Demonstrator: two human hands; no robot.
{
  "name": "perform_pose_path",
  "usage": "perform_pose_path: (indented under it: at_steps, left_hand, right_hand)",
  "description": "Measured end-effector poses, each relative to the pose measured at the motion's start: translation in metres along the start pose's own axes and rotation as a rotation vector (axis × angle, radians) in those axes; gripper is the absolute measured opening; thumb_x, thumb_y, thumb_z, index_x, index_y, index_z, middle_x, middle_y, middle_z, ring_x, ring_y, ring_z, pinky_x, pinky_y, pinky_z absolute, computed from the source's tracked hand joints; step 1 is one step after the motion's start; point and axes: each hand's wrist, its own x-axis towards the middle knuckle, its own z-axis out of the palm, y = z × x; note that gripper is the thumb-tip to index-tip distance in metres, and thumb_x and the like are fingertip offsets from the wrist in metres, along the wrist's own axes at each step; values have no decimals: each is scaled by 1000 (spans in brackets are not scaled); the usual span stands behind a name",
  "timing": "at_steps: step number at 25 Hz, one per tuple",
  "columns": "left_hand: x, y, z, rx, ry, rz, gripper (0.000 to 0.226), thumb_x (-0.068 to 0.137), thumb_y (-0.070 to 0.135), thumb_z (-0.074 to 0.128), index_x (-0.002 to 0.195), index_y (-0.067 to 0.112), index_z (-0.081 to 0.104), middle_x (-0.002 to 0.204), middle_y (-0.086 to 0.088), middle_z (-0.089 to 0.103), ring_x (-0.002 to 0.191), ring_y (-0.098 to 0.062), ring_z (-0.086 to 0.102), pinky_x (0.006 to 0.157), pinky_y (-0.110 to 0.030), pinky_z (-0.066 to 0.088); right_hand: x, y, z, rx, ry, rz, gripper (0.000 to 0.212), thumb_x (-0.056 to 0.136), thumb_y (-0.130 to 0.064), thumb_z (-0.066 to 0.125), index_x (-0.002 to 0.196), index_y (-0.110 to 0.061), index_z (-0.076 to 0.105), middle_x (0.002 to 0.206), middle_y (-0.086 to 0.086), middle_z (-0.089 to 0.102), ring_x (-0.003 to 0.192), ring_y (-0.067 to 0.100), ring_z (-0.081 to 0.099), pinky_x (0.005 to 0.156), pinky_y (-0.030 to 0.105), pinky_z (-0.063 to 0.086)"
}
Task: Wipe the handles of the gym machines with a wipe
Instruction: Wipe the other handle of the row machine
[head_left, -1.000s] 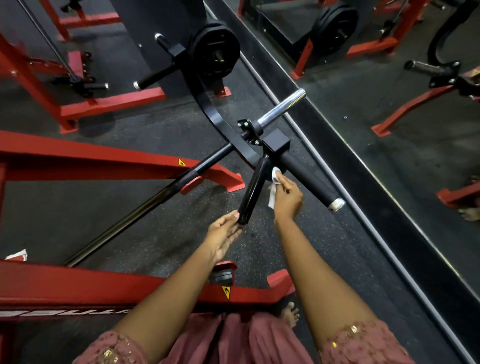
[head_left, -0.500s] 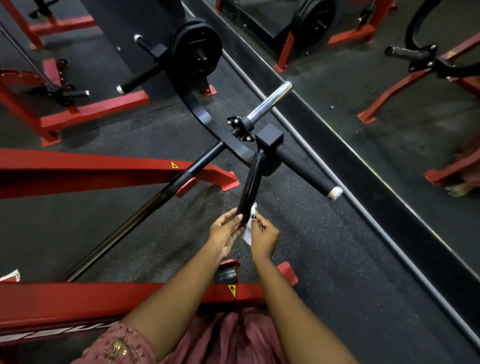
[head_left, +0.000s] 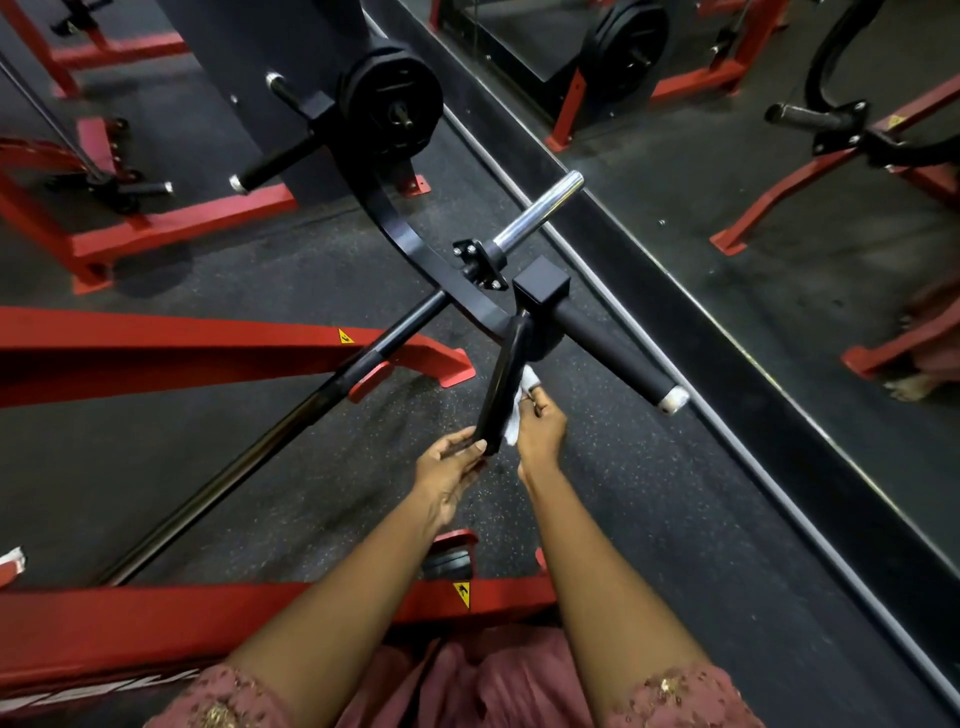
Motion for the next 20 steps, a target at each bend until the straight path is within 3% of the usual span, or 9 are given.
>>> perform_pose_path:
  at_steps: [5,7,8,10,12,13,17,20]
  left_hand:
    - [1,-3,0,-29,-4,7,34,86,-10,54,120,-5,52,90,-9,62,63,-10,67,61,-17,55]
    - [1,-4,1,-55,-1,3,36,86,-10,54,121,-5,52,91,-8,62,71,-14,65,62,-16,54]
    - [2,-5,1,-62,5,0,37,86,-9,55,122,-5,52,93,-8,62,76,-16,62,62,-16,54]
    - [4,-7,0,-67,16,1,37,85,-8,56,121,-4,53,95,-9,62,78,-16,60,60,-15,54]
    - [5,-9,0,-70,25,3,35,85,-9,56,119,-3,55,92,-7,63,71,-15,62,56,-14,54]
    - [5,-9,0,-70,25,6,34,84,-9,57,118,-2,56,90,-7,63,69,-14,63,55,-14,54]
    - [6,-8,0,-32,19,18,31,84,-7,58,115,1,57,89,-5,63,72,-13,61,56,-13,54]
    - [4,-6,-2,23,10,25,25,86,-4,58,109,6,59,87,-4,64,60,-6,64,53,-12,51]
  right_hand:
    - [-24,31,-21,-84,-82,25,29,91,1,50,118,1,59,114,12,65,94,15,59,80,19,49]
    - [-25,19,-30,-130,-51,8,27,90,-2,52,115,-2,62,109,15,67,88,17,61,74,22,51]
    - [-21,5,-32,-184,-5,-58,26,90,-4,53,114,-4,63,105,14,69,85,17,62,73,23,51]
    - [-10,-38,-30,-412,37,-401,27,87,0,53,111,-5,66,101,12,69,84,18,61,71,18,46]
    - [3,-72,-18,-728,-71,-819,29,84,2,55,109,-5,66,103,12,66,91,23,60,77,26,48]
    - [10,-81,-13,-895,-137,-929,28,85,-1,55,110,-8,65,107,11,63,95,25,59,77,32,50]
    - [12,-76,-8,-1345,-262,-938,34,91,-6,46,125,-9,51,129,8,46,113,25,43,75,30,43]
    - [-8,-61,-11,-1447,-267,-1005,40,92,-6,45,132,-6,42,132,9,42,114,25,40,82,30,44]
